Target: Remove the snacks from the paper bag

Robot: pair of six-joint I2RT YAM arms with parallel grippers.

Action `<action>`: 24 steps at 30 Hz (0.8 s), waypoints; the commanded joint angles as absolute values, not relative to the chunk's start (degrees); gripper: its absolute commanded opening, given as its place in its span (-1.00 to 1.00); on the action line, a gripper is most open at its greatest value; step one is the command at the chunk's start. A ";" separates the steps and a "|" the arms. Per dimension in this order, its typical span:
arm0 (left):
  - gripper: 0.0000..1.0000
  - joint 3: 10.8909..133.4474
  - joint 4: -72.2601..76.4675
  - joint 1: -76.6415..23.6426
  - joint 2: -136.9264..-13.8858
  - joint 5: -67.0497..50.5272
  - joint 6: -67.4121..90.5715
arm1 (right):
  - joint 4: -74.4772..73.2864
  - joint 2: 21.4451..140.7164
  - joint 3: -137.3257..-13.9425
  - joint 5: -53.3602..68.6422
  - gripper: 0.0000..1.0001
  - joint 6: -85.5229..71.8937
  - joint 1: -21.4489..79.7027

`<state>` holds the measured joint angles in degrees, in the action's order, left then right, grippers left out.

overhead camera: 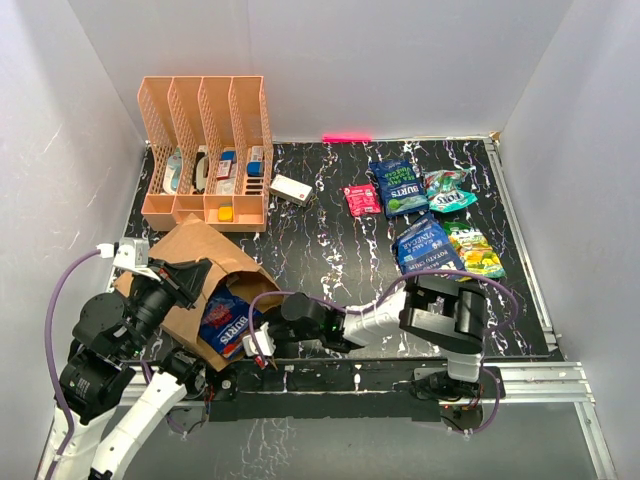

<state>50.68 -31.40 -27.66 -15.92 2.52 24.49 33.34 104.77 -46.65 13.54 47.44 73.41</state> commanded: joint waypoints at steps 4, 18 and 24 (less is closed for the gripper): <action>-1.00 52.13 -29.50 -27.84 -15.93 2.09 25.05 | 40.91 108.35 -51.07 10.44 -0.11 51.63 74.85; -1.00 51.73 -29.32 -27.86 -15.38 3.05 24.74 | 39.79 101.72 -50.65 4.41 -0.84 48.67 77.03; -1.00 51.24 -28.80 -27.84 -15.85 3.80 23.96 | 27.25 79.69 -45.07 7.06 -0.84 36.98 77.01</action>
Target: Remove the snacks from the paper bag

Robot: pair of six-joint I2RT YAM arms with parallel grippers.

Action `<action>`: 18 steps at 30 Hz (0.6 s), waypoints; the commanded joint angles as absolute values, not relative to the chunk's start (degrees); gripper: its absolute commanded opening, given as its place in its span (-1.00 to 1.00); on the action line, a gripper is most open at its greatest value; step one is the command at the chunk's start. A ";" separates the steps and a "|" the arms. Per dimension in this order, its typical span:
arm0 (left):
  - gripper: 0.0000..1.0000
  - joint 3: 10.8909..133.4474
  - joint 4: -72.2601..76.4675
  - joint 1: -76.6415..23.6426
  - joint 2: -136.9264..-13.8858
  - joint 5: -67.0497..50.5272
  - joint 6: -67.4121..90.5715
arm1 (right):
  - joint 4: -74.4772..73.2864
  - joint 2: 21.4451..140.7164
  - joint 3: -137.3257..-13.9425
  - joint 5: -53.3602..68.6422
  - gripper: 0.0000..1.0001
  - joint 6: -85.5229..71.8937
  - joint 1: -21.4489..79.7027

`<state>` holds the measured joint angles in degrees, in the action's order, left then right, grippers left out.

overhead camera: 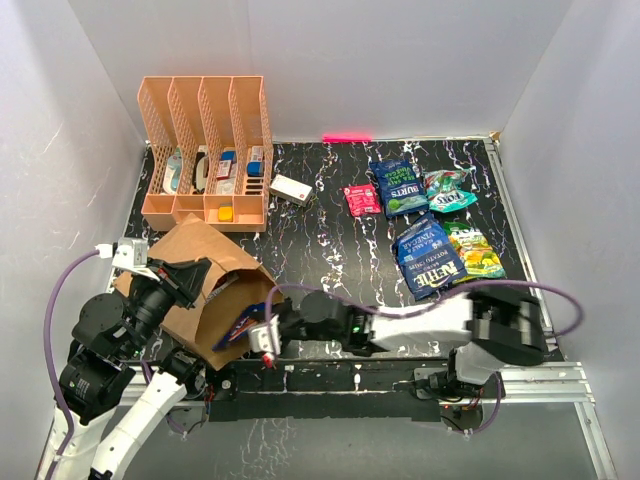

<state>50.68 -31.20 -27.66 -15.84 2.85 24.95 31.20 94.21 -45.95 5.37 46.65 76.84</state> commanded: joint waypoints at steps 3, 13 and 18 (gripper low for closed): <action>-1.00 50.54 -28.55 -27.85 -16.23 4.35 23.87 | 19.13 70.51 -44.03 7.69 -0.84 30.16 77.03; -1.00 49.76 -28.21 -27.86 -17.55 4.94 24.21 | 5.20 51.07 -42.61 -32.18 -0.85 8.10 76.58; -1.00 49.87 -28.10 -27.86 -17.97 4.68 24.43 | -0.10 52.99 -43.95 -38.02 -0.85 3.89 68.46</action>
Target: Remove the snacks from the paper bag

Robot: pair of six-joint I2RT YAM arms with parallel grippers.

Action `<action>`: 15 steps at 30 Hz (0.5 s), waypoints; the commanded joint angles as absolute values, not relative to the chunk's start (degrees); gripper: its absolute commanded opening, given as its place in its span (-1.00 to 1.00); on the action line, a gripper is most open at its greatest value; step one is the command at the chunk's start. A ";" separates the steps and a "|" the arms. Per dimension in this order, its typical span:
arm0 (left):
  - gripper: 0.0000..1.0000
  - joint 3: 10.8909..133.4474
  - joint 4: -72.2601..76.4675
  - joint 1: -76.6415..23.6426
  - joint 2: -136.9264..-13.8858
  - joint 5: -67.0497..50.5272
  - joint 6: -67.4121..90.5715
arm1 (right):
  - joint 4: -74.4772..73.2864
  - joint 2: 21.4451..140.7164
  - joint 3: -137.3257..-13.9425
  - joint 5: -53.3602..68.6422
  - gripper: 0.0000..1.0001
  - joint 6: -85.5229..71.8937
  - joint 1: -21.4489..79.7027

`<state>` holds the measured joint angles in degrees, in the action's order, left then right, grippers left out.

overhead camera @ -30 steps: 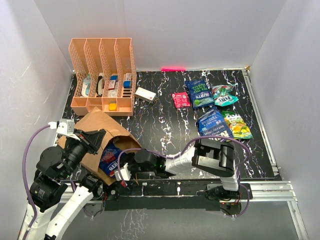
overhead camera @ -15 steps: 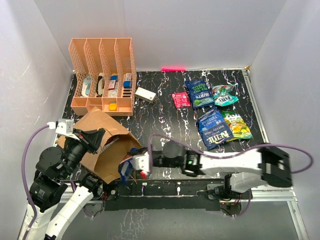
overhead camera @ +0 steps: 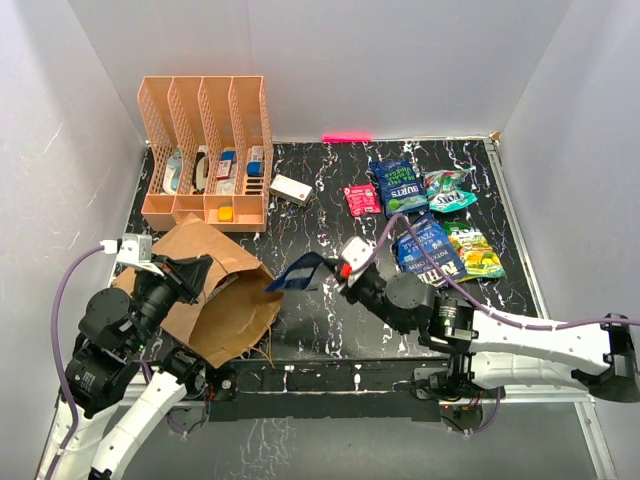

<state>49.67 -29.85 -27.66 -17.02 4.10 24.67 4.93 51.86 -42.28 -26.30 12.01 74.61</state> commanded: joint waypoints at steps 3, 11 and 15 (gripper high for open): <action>-1.00 50.17 -28.25 -27.86 -18.23 4.57 24.43 | -2.39 53.97 -44.74 -30.60 -0.85 -1.12 58.14; -1.00 50.01 -28.28 -27.86 -17.99 4.33 25.47 | -2.06 59.27 -48.12 -16.32 -0.85 -17.38 37.04; -1.00 50.03 -28.26 -27.85 -17.93 4.12 25.58 | 0.11 62.35 -49.61 -14.93 -0.85 -25.83 30.90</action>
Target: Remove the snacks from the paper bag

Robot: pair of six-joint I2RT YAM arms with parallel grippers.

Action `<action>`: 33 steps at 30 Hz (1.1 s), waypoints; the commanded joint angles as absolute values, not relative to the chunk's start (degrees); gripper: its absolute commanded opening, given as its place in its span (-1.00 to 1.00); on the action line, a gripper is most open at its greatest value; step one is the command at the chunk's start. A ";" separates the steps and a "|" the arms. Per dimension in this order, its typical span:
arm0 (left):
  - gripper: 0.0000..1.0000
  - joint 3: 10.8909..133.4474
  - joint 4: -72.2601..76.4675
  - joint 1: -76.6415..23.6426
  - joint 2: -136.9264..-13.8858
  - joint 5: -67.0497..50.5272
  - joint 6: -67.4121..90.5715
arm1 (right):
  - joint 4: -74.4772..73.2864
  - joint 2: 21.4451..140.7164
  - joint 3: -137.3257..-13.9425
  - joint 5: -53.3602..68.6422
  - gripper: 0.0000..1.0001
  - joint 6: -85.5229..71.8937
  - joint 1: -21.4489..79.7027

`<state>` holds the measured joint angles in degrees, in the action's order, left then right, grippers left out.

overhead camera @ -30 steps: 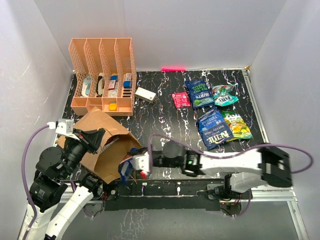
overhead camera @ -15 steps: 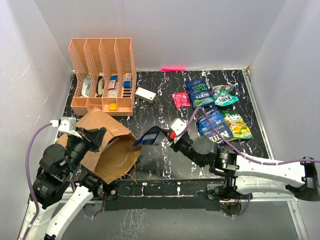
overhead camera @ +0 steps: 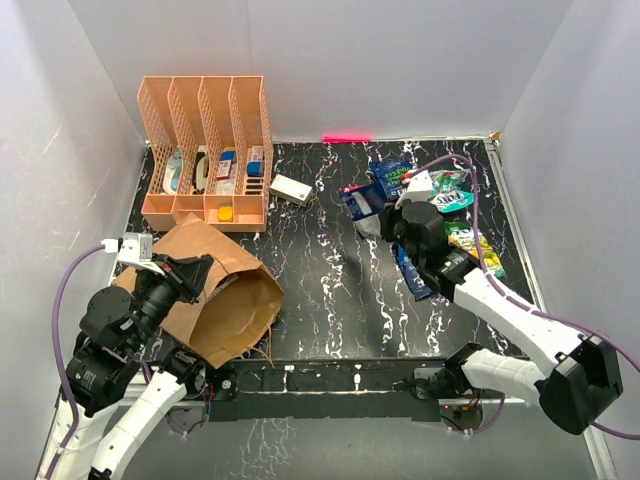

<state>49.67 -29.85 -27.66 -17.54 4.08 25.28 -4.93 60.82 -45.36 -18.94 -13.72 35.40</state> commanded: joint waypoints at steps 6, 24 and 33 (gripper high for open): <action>-1.00 50.10 -28.66 -27.82 -17.53 4.20 25.49 | 0.46 63.38 -49.25 -18.64 -0.84 -38.68 24.04; -1.00 50.16 -28.99 -27.86 -16.45 4.70 24.87 | -4.89 57.76 -23.59 -26.62 -0.83 -62.10 9.76; -1.00 49.96 -28.15 -27.86 -17.38 2.97 25.42 | -5.45 59.25 -22.47 -30.65 -0.71 -60.13 8.86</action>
<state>49.67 -29.78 -27.66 -16.73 3.79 25.54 -6.70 58.26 -21.39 -26.20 -61.01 9.54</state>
